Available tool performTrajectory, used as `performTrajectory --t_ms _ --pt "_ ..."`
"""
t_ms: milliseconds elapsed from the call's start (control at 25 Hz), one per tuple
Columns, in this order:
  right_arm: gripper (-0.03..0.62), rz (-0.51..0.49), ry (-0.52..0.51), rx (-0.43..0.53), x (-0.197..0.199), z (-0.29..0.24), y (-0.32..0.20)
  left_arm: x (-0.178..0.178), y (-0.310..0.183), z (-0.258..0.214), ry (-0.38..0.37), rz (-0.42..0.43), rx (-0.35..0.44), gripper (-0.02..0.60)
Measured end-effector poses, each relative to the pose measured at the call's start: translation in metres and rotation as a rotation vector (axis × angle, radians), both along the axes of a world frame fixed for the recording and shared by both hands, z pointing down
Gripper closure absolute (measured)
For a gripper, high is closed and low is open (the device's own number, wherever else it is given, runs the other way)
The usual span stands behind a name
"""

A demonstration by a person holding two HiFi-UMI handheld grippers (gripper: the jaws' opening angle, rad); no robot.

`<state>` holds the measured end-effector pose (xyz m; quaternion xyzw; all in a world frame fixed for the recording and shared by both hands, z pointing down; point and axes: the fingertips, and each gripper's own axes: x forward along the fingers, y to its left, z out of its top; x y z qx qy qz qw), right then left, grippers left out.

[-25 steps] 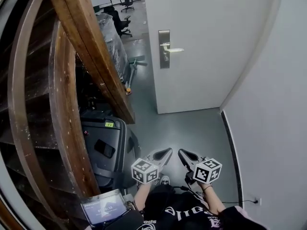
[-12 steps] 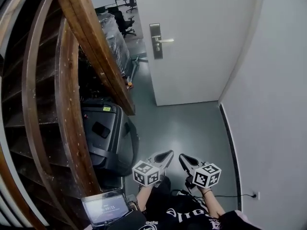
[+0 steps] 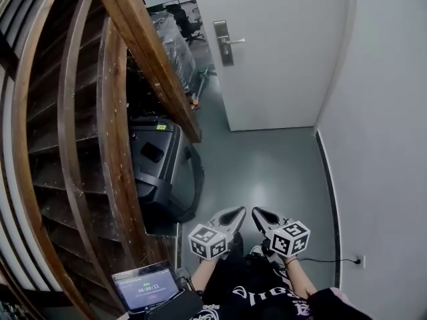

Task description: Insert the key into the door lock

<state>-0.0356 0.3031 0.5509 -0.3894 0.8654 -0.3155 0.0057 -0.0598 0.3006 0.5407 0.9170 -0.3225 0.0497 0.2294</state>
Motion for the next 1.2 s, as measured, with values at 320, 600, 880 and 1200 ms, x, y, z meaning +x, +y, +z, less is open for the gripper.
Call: performTrajectory --t_ms 320,600,880,1200 --pt "0.577 -0.051 -0.016 0.011 -0.014 0.000 0.032 -0.020 0.039 0.000 -0.018 -0.058 -0.003 0.577" --pt "0.577 -0.072 -0.008 0.037 -0.028 -0.009 0.036 -0.032 0.044 -0.007 -0.012 -0.072 0.021 0.577" --pt "0.577 -0.057 0.014 0.034 -0.047 -0.011 0.028 -0.053 0.036 -0.010 -0.011 -0.061 0.047 0.577" --pt "0.577 -0.047 0.024 0.052 -0.078 -0.023 0.013 -0.088 0.017 -0.021 -0.035 -0.059 0.104 0.577"
